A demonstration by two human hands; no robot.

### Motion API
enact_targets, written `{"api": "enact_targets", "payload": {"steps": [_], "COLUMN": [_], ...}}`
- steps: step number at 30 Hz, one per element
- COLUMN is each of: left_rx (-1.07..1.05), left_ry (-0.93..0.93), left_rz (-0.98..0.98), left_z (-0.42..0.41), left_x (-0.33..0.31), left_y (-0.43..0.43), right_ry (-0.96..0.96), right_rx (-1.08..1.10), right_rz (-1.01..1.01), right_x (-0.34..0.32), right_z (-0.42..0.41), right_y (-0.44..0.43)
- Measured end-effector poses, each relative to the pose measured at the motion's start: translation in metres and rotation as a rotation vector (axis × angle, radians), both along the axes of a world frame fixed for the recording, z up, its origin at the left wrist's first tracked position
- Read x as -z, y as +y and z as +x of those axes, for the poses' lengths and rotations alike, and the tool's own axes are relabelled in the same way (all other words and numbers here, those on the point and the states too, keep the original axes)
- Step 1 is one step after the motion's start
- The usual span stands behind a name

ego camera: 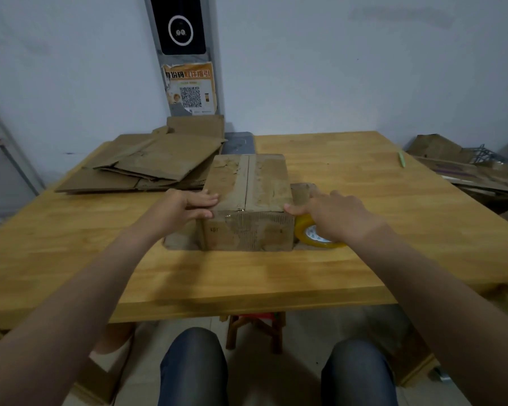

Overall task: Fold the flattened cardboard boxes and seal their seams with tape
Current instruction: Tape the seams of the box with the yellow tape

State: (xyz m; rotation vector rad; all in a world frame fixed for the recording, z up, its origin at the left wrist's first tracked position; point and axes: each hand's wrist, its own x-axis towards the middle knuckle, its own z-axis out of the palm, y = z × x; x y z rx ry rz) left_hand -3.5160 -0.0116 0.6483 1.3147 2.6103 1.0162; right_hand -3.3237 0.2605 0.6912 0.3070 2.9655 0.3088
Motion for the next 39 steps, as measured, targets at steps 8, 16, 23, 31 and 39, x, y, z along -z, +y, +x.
{"api": "enact_targets", "payload": {"steps": [8,16,23,31,39], "left_rx": [0.07,0.042,-0.015,-0.073,-0.099], "left_ry": [-0.069,0.056,0.009,0.339,0.339], "left_rz": [-0.166,-0.233,-0.168,-0.279,-0.131], "left_z": [-0.015,-0.008,-0.006,0.039,0.109], "left_x": [-0.02,-0.019,-0.019,-0.012,0.015], "left_y": [-0.014,-0.016,-0.011,0.016,0.058], "right_ry": [0.026,0.049,0.073,0.133,0.448], "right_rx": [0.028,0.031,0.017,-0.094,-0.239], "right_rz": [-0.014,0.015,0.016,0.084,-0.373], "right_x": [0.002,0.006,0.008,0.011,0.031], "right_z": [-0.002,-0.004,-0.004,0.007,0.032], "right_y": [-0.002,-0.005,-0.003,0.001,0.01]}}
